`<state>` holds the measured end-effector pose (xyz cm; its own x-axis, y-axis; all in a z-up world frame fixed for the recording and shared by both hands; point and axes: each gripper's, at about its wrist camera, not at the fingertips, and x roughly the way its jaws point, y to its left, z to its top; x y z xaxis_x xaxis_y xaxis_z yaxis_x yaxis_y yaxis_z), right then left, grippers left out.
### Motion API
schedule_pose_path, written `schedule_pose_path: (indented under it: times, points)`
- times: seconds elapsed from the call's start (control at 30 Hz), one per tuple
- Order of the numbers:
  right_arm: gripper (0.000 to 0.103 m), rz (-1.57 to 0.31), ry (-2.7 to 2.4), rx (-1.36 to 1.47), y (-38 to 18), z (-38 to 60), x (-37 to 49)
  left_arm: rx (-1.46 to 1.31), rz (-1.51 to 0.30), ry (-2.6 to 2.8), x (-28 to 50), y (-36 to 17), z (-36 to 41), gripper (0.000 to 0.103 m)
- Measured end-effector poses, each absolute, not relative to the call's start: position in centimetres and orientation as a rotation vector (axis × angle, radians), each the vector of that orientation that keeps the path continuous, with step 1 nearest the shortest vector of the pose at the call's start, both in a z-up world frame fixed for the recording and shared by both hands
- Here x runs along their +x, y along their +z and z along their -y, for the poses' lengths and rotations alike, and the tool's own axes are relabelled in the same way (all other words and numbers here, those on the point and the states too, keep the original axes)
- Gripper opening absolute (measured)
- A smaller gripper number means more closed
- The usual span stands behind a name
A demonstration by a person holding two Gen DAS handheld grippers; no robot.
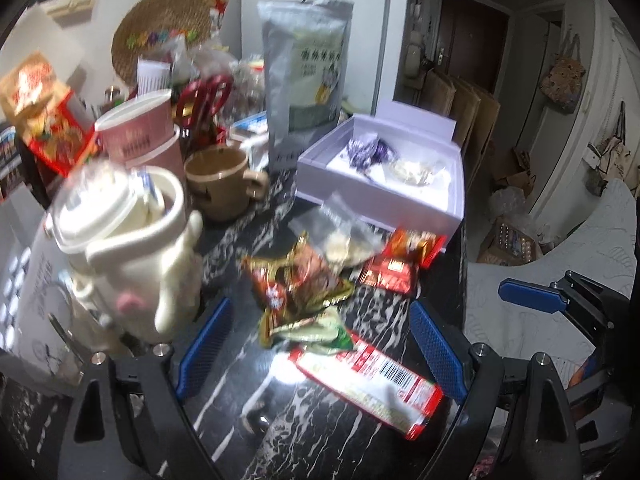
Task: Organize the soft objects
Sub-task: 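Move both tools back over the snack packets on the counter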
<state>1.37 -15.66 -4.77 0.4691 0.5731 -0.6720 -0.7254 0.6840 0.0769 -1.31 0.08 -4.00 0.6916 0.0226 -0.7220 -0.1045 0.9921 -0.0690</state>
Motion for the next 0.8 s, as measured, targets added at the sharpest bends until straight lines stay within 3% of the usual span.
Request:
schedule_pose_path:
  times: [0.8]
  points:
    - [0.078,-0.884,0.742,-0.184,-10.8,16.3,4.7,-0.198,-1.008,0.109,3.9,-12.5,-1.9,0.090]
